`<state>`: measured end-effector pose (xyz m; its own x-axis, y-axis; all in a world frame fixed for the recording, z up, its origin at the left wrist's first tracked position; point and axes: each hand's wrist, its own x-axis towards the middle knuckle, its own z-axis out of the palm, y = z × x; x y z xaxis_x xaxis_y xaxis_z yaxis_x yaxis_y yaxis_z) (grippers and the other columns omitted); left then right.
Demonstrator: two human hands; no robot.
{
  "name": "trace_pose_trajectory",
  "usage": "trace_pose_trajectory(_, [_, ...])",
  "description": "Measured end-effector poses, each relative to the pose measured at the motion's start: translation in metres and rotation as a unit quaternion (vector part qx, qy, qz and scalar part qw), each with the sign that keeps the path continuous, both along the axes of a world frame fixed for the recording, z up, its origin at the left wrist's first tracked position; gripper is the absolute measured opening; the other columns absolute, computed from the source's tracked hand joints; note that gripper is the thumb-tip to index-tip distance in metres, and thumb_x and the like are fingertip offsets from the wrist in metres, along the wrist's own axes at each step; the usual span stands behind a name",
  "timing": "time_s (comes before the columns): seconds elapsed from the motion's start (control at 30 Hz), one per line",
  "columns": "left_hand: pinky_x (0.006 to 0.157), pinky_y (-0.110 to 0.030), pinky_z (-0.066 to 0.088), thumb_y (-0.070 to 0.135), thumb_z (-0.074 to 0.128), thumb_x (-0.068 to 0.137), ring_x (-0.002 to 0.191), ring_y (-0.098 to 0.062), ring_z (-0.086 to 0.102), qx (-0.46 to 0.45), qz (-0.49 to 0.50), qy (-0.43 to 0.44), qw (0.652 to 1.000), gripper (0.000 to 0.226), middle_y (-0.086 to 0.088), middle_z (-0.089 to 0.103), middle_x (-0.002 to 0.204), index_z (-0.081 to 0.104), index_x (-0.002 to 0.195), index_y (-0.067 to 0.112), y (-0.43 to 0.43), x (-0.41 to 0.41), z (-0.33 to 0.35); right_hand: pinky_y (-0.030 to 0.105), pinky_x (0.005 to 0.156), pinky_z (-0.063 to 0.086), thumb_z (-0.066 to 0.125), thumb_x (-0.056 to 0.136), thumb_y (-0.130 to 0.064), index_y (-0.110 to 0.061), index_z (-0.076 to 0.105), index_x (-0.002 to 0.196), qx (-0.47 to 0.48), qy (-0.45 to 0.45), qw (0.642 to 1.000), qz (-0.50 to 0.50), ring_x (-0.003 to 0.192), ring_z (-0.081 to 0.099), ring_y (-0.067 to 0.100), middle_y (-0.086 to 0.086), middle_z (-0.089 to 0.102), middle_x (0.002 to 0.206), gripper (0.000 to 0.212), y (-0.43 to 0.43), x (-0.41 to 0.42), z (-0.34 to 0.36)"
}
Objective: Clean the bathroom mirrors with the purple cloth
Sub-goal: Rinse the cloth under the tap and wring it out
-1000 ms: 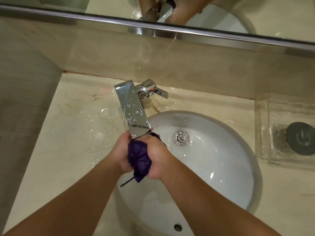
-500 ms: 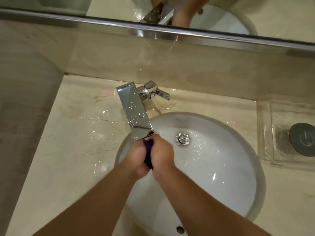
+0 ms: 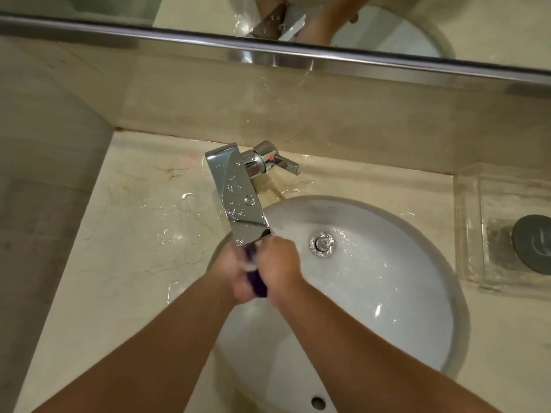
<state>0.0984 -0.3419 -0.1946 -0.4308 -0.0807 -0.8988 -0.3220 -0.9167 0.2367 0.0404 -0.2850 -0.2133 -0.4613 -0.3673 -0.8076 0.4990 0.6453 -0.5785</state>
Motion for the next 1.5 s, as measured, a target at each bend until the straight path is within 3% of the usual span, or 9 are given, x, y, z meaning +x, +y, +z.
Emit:
trace_pose_trajectory(0.17, [0.064,-0.037,0.057,0.031,0.053,0.091,0.069,-0.026,0.070,0.010,0.025,0.019,0.999,0.024,-0.007,0.070,0.083,0.073,0.081,0.020,0.001,0.001,-0.006,0.026,0.062,0.050,0.062,0.090,-0.029,-0.019,0.058,0.074,0.027,0.098,0.990,-0.096,0.066,0.061,0.017,-0.001,0.064,0.072,0.019,-0.001,-0.001,-0.009])
trace_pose_trajectory(0.33, [0.091,-0.066,0.050,0.031,0.050,0.098,0.095,-0.034,0.072,-0.037,-0.010,-0.027,0.999,0.028,-0.011,0.076,0.106,0.073,0.104,0.017,0.017,-0.012,-0.007,0.044,0.094,0.049,0.033,0.098,-0.065,-0.016,0.059,0.101,0.066,0.084,0.990,-0.093,0.100,0.061,0.031,0.009,0.064,0.105,0.056,0.004,-0.037,-0.007])
trace_pose_trajectory(0.5, [0.082,-0.040,0.052,0.019,0.062,0.066,0.084,-0.026,0.067,-0.025,0.013,-0.031,0.999,0.031,-0.008,0.072,0.101,0.072,0.095,0.020,0.013,-0.004,-0.007,0.029,0.073,0.044,0.032,0.102,-0.060,-0.026,0.069,0.087,-0.112,0.152,0.954,-0.233,0.084,0.069,0.013,-0.006,0.073,0.091,0.052,0.002,-0.078,0.059])
trace_pose_trajectory(0.67, [0.090,-0.049,0.053,0.022,0.054,0.067,0.082,-0.025,0.067,-0.048,0.016,-0.069,0.996,0.021,-0.002,0.071,0.089,0.068,0.083,0.022,0.017,0.000,-0.004,0.038,0.085,0.055,0.042,0.103,-0.048,-0.025,0.068,0.079,-0.178,0.238,0.945,-0.139,0.095,0.071,0.023,0.003,0.074,0.092,0.043,-0.008,-0.055,0.101])
trace_pose_trajectory(0.83, [0.100,-0.055,0.047,0.027,0.051,0.086,0.086,-0.029,0.064,-0.062,0.018,-0.073,0.995,0.013,-0.006,0.068,0.086,0.062,0.085,0.020,0.029,-0.002,0.013,0.003,0.098,0.039,0.045,0.099,-0.052,-0.040,0.064,0.129,-0.228,0.169,0.955,-0.088,0.118,0.056,-0.010,-0.025,0.066,0.125,0.037,0.017,-0.032,0.100])
trace_pose_trajectory(1.0, [0.085,-0.048,0.057,0.035,0.045,0.093,0.089,-0.029,0.071,-0.079,-0.013,-0.041,0.996,0.030,-0.008,0.075,0.099,0.069,0.099,0.018,0.041,-0.011,0.037,0.032,0.114,0.036,0.059,0.092,-0.058,-0.038,0.053,0.142,-0.108,0.119,0.987,0.012,0.131,0.050,0.008,-0.012,0.053,0.145,0.054,0.060,-0.033,0.079])
trace_pose_trajectory(1.27, [0.065,-0.030,0.053,0.076,0.039,0.089,0.066,-0.023,0.070,-0.040,-0.087,-0.031,0.995,0.074,-0.006,0.070,0.073,0.071,0.065,0.015,0.072,-0.031,0.084,0.036,0.070,0.050,0.034,0.090,-0.067,-0.028,0.055,0.075,-0.092,0.343,0.935,0.011,0.078,0.059,0.013,-0.008,0.061,0.076,0.046,0.104,0.005,0.090])
trace_pose_trajectory(1.4, [0.055,-0.025,0.043,0.029,0.049,0.091,0.058,-0.017,0.055,-0.085,-0.121,-0.016,0.989,0.027,0.001,0.051,0.064,0.052,0.066,0.019,0.088,-0.048,0.109,0.037,0.063,0.047,0.043,0.096,-0.046,-0.022,0.045,0.064,-0.101,0.384,0.914,-0.084,0.067,0.053,0.020,-0.003,0.054,0.065,0.040,0.108,-0.007,0.109])
trace_pose_trajectory(1.5, [0.050,-0.022,0.044,0.018,0.047,0.092,0.048,-0.016,0.057,-0.108,-0.115,-0.016,0.987,0.031,0.000,0.054,0.056,0.055,0.062,0.018,0.099,-0.058,0.121,0.040,0.065,0.049,0.051,0.098,-0.030,-0.007,0.050,0.067,-0.112,0.326,0.924,-0.165,0.064,0.052,0.022,0.008,0.055,0.066,0.038,0.110,-0.018,0.120])
